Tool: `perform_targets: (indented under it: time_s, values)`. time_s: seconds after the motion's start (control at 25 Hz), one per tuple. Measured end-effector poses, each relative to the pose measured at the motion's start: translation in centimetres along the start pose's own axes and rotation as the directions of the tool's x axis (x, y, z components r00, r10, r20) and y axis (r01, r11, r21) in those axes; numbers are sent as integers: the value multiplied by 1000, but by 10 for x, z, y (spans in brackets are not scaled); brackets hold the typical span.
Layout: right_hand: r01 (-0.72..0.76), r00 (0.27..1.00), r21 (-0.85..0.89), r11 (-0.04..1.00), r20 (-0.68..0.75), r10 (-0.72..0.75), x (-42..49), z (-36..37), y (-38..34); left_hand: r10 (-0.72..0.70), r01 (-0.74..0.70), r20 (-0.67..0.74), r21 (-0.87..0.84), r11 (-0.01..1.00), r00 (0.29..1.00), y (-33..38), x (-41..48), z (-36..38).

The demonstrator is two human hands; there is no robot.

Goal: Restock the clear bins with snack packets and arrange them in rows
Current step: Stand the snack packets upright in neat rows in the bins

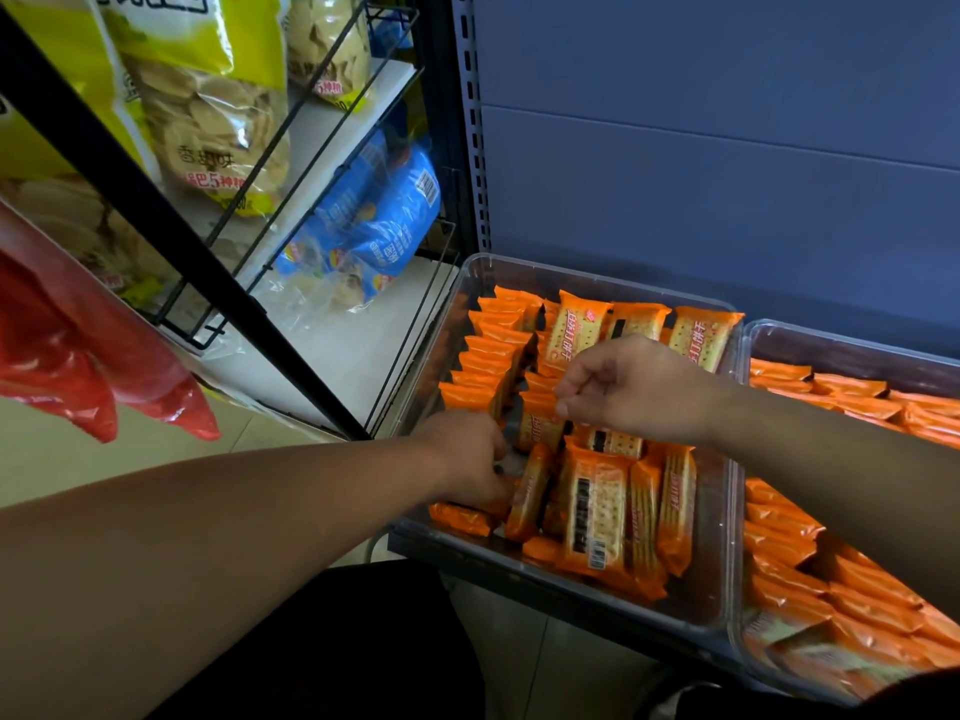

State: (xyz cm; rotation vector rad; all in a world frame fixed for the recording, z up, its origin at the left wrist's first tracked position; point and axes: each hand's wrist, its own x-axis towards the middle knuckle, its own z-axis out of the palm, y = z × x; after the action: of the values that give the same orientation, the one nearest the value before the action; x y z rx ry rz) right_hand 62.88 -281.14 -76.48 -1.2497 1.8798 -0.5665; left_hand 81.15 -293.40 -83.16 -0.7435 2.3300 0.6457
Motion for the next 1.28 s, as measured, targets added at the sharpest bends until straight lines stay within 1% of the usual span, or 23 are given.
perform_targets:
  time_s: [0.04,0.08,0.16,0.24,0.36,0.44,0.52,0.6,0.64,0.72,0.8,0.84,0.88,0.92,0.96,1.0,1.04,1.12,1.16,1.24,1.28]
  values:
    - [0,1000,1,1000,1,0,0,0,0,-20,20,3,4,1000,1000,4,-1,-1]
    - [0,1000,-3,1000,5,0,1,0,-1,-38,37,45,23,999,998,8,-1,-3]
    - [9,1000,-25,1000,7,-9,2,1,-1,-44,25,203,97,995,978,14,-4,-11]
    - [22,1000,-36,999,-7,-23,3,3,-4,-20,-16,300,120,993,954,13,-12,-25]
    - [31,1000,3,1000,-1,-31,4,6,-11,-10,-20,378,76,997,926,5,-22,-42]
    - [26,999,35,999,22,-27,4,9,-16,-20,-25,437,97,995,899,4,-29,-47]
    - [11,999,45,999,43,-12,3,9,-17,-34,-11,455,96,995,890,5,-33,-50]
    - [1,998,40,999,69,-4,1,9,-20,-6,-35,407,93,995,913,3,-42,-50]
    - [-3,997,36,999,80,0,0,9,-21,19,-51,358,81,995,933,1,-47,-51]
    - [-16,996,49,999,94,11,-4,8,-26,52,-52,225,-8,999,973,-2,-65,-59]
    - [-43,994,83,996,101,34,-10,5,-34,58,-51,39,-169,984,998,1,-88,-72]
    - [-66,993,114,991,102,54,-13,4,-39,27,-43,-60,-289,956,998,3,-97,-78]
    - [-93,992,161,982,97,78,-16,2,-44,-19,-46,-145,-430,902,989,7,-107,-84]
    - [-121,990,238,964,95,101,-20,1,-48,-62,-68,-206,-570,819,977,11,-117,-88]
    - [-145,988,334,931,94,120,-24,-1,-54,-99,-99,-247,-678,728,964,15,-127,-91]
    - [-164,986,443,882,96,135,-29,-3,-58,-126,-129,-277,-744,655,953,19,-136,-93]
    - [-176,984,554,814,97,147,-33,-5,-63,-147,-150,-295,-781,606,944,23,-145,-93]
    - [-146,988,719,679,73,136,-45,-10,-73,-170,-187,-320,-827,530,932,32,-162,-93]
    - [-114,991,769,629,40,130,-52,-12,-79,-172,-213,-335,-844,492,926,37,-169,-93]
    - [-59,989,825,561,-29,146,-65,-13,-86,-176,-257,-367,-856,449,913,46,-180,-92]
    - [-29,983,836,548,-75,166,-72,-13,-88,-183,-270,-386,-849,454,904,50,-184,-92]
